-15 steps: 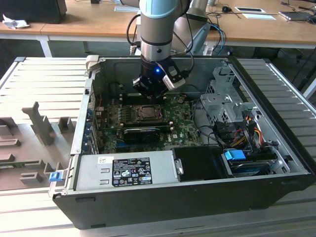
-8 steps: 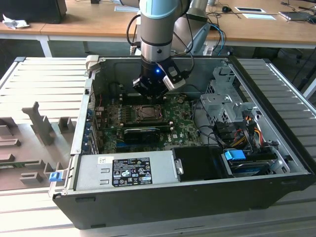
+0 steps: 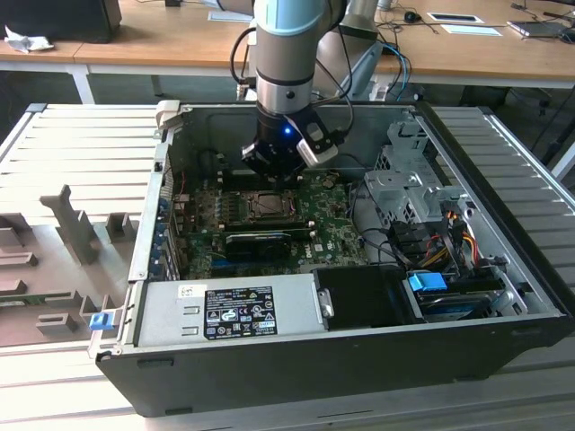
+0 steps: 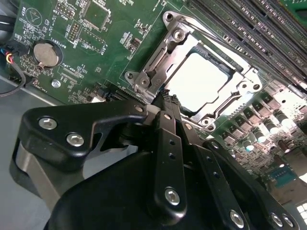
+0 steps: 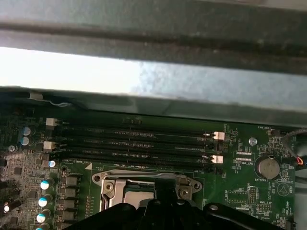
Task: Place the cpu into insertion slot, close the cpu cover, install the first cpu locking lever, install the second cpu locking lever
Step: 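Install the second cpu locking lever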
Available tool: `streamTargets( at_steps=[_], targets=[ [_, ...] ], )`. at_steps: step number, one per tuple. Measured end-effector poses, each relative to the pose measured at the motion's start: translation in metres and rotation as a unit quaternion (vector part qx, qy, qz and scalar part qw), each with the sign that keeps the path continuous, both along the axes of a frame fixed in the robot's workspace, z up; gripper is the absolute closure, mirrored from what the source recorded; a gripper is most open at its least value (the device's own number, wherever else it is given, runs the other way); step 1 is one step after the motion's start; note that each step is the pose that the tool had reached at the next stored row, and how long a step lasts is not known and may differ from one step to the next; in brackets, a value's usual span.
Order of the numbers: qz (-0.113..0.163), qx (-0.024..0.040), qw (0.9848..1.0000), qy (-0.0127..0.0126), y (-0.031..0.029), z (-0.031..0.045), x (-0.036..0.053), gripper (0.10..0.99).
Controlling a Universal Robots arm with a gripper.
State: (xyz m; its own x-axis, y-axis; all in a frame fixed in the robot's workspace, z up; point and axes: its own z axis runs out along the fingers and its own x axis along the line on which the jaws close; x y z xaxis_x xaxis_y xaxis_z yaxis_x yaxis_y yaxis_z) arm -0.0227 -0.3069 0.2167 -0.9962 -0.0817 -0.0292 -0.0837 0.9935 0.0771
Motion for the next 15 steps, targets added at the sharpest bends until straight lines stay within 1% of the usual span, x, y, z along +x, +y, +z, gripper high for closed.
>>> streamTargets(
  at_steps=[9, 12, 13, 15],
  targets=[
    [0.000, 0.0000, 1.0000, 0.0001, -0.0073, 0.0000, 0.0002, 0.980],
    [0.000, 0.0003, 1.0000, 0.0002, -0.0081, 0.0010, 0.0002, 0.980],
    [0.000, 0.0003, 1.0000, 0.0002, -0.0082, 0.0020, 0.0002, 0.980],
    [0.000, 0.0004, 1.0000, 0.0002, -0.0083, 0.0076, 0.0003, 0.980]
  ],
)
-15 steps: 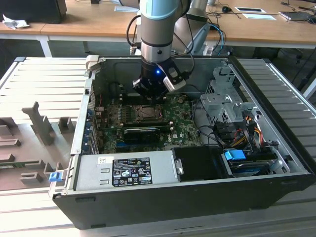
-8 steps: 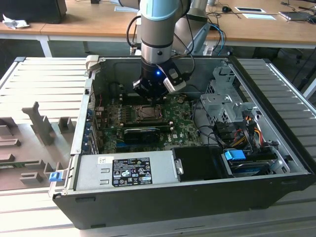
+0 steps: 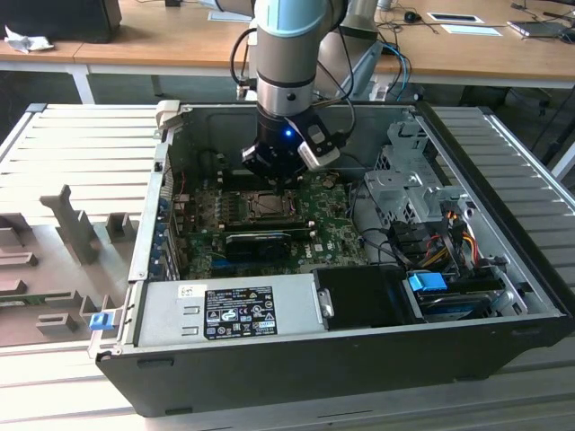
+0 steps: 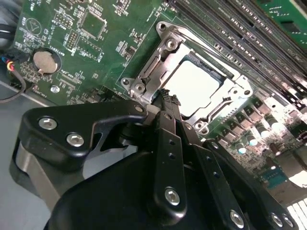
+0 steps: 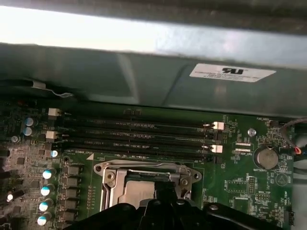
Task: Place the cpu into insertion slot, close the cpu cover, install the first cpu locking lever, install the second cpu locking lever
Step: 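Install the second cpu locking lever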
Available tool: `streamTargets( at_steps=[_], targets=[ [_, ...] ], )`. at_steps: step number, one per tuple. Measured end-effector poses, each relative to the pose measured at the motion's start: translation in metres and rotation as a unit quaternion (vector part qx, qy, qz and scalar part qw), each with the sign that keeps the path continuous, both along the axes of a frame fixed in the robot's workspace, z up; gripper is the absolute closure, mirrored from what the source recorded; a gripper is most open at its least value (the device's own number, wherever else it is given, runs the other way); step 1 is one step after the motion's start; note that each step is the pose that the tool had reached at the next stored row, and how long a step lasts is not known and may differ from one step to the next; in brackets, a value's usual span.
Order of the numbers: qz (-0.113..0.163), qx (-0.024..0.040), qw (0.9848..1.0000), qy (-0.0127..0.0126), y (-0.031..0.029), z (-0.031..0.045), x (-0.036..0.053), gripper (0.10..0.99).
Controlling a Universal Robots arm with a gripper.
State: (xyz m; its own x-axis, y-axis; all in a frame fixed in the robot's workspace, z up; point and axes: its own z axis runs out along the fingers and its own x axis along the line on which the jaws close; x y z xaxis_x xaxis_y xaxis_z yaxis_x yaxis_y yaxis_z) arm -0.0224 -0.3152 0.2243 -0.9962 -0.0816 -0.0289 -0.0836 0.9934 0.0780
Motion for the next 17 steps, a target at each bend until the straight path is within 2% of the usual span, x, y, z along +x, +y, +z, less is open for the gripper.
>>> streamTargets(
  at_steps=[1, 2, 17],
  targets=[
    [0.000, 0.0001, 1.0000, 0.0000, -0.0001, 0.0053, 0.0000, 0.980],
    [0.000, 0.0001, 1.0000, 0.0000, -0.0004, 0.0073, 0.0000, 0.980],
    [0.000, 0.0011, 1.0000, 0.0000, -0.0127, 0.0077, -0.0003, 0.980]
  ],
)
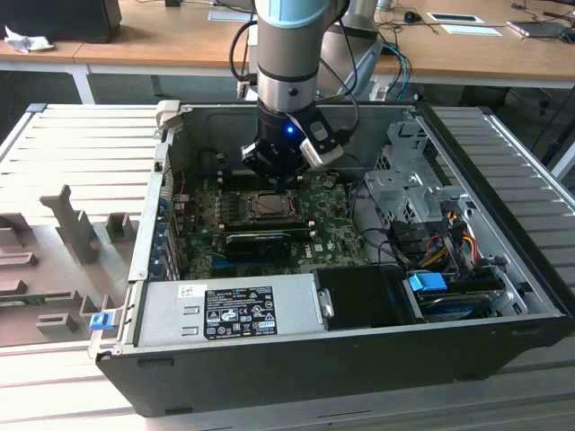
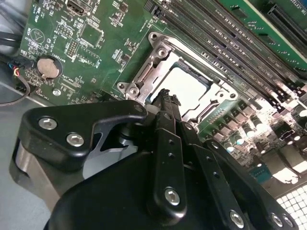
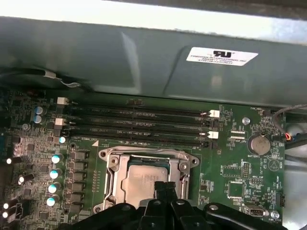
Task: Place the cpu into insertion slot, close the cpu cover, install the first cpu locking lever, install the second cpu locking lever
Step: 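Install the second cpu locking lever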
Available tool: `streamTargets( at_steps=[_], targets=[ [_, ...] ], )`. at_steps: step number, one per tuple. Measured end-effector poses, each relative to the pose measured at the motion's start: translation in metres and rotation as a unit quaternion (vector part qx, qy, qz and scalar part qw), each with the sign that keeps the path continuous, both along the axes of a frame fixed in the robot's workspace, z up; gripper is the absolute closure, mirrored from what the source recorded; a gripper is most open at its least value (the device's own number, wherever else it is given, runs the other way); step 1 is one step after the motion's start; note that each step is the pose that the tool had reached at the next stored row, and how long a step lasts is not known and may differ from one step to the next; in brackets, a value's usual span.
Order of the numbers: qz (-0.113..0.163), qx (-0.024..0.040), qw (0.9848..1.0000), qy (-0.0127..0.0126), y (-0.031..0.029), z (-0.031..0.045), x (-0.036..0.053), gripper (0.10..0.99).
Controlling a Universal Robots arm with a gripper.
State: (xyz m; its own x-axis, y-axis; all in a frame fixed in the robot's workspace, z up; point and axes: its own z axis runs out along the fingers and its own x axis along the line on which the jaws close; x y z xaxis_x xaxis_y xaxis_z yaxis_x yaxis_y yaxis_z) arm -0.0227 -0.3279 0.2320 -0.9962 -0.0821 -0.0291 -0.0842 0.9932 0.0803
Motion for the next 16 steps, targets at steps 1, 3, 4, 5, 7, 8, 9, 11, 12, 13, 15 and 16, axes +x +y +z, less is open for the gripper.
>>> streamTargets(
  at_steps=[1, 3, 4, 5, 7, 8, 9, 11, 12, 13, 15, 16],
  targets=[
    [0.000, 0.0001, 1.0000, 0.0000, -0.0005, -0.0001, 0.0000, 0.980],
    [0.000, 0.0000, 1.0000, 0.0000, -0.0009, 0.0000, 0.0000, 0.980],
    [0.000, 0.0000, 1.0000, 0.0000, -0.0014, 0.0000, 0.0000, 0.980],
    [0.000, 0.0000, 1.0000, 0.0000, -0.0020, 0.0000, 0.0000, 0.980],
    [0.000, 0.0000, 1.0000, 0.0000, -0.0028, 0.0000, 0.0000, 0.980],
    [0.000, 0.0000, 1.0000, 0.0000, -0.0031, 0.0000, 0.0000, 0.980],
    [0.000, 0.0001, 1.0000, 0.0000, -0.0033, -0.0001, 0.0000, 0.980],
    [0.000, 0.0000, 1.0000, 0.0000, -0.0037, 0.0000, 0.0000, 0.980],
    [0.000, 0.0000, 1.0000, 0.0000, -0.0038, 0.0000, 0.0000, 0.980],
    [0.000, 0.0000, 1.0000, 0.0000, -0.0039, 0.0000, 0.0000, 0.980],
    [0.000, 0.0000, 1.0000, 0.0000, -0.0042, 0.0000, 0.0000, 0.980],
    [0.000, 0.0000, 1.0000, 0.0000, -0.0043, 0.0000, 0.0000, 0.980]
  ],
)
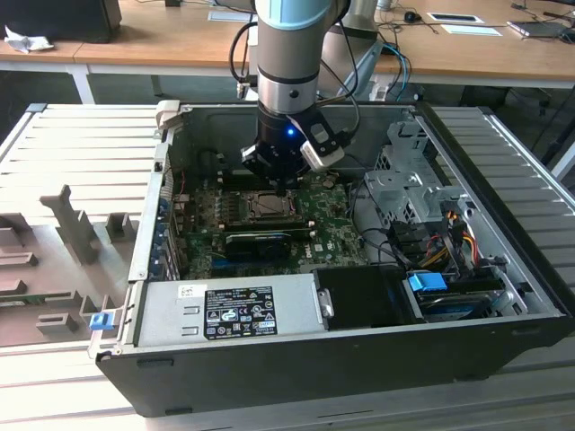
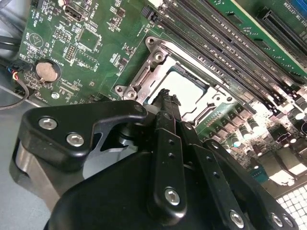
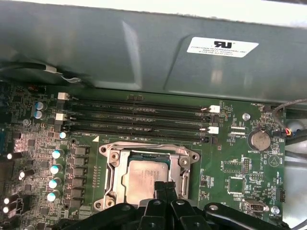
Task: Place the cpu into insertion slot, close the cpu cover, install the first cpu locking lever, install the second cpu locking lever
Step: 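Install the second cpu locking lever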
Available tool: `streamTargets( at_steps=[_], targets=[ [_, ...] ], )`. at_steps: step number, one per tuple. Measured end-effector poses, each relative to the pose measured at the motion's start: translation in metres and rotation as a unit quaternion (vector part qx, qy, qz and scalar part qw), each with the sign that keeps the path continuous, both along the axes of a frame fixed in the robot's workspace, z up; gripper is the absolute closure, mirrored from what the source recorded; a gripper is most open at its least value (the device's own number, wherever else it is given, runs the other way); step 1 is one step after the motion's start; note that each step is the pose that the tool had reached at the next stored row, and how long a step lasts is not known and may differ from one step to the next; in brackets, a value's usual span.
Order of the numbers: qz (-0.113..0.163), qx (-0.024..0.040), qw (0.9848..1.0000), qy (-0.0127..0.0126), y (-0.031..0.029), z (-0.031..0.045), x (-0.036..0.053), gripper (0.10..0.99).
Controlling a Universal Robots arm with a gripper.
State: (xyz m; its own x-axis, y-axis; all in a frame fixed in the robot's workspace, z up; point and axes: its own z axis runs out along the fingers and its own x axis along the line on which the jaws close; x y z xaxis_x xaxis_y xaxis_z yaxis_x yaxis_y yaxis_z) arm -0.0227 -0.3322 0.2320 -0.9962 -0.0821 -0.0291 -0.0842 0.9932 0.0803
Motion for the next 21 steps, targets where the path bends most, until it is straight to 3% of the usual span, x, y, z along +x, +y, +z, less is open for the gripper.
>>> streamTargets(
  at_steps=[12, 21],
  targets=[
    [0.000, 0.0003, 1.0000, 0.0000, -0.0007, 0.0072, 0.0000, 0.980],
    [0.000, 0.0002, 1.0000, 0.0000, -0.0075, 0.0053, 0.0000, 0.980]
  ],
)
